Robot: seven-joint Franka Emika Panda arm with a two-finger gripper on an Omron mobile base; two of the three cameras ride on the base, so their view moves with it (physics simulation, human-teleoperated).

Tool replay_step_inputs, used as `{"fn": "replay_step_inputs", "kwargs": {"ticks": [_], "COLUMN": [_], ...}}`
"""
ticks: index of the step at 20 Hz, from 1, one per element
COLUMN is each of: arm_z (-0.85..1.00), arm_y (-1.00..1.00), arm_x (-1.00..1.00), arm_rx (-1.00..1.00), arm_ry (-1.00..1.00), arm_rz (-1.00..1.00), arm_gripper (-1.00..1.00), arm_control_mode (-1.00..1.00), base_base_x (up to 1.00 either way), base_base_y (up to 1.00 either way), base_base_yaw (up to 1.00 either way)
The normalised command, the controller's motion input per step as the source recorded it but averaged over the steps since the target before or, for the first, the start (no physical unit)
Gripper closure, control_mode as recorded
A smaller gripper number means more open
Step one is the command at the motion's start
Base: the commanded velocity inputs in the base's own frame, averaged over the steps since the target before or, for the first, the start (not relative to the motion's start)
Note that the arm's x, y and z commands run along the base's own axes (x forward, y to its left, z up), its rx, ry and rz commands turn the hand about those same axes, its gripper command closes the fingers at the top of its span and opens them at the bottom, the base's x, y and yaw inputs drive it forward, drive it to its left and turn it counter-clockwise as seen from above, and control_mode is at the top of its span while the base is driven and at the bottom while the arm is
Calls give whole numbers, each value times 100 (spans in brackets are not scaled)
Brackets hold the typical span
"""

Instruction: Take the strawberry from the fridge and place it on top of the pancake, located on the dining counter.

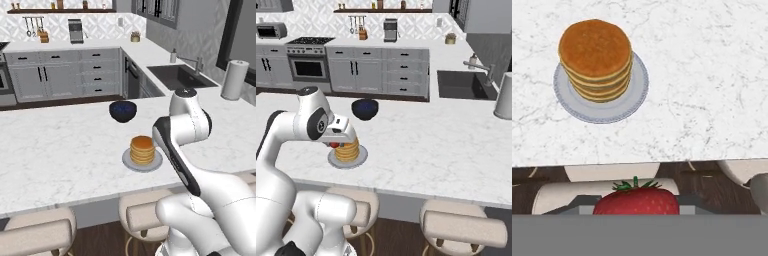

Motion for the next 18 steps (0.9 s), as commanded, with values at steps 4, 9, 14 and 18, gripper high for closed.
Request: {"fn": "replay_step_inputs", "kwargs": {"ticks": [4, 9, 14, 18], "arm_z": [0, 0, 0, 0], "arm_y": [0, 23, 54, 13], "arm_x": [0, 19, 87, 100], "arm_rx": [0, 0, 0, 8], "arm_ry": [0, -9, -25, -5], "arm_rz": [0, 1, 10, 11], "arm_gripper": [100, 100, 100, 100], "arm_control_mode": [100, -100, -100, -100], "base_base_x": [42, 21, 0, 0], "base_base_y": [51, 29, 0, 0], "base_base_yaw": [-5, 0, 0, 0]}}
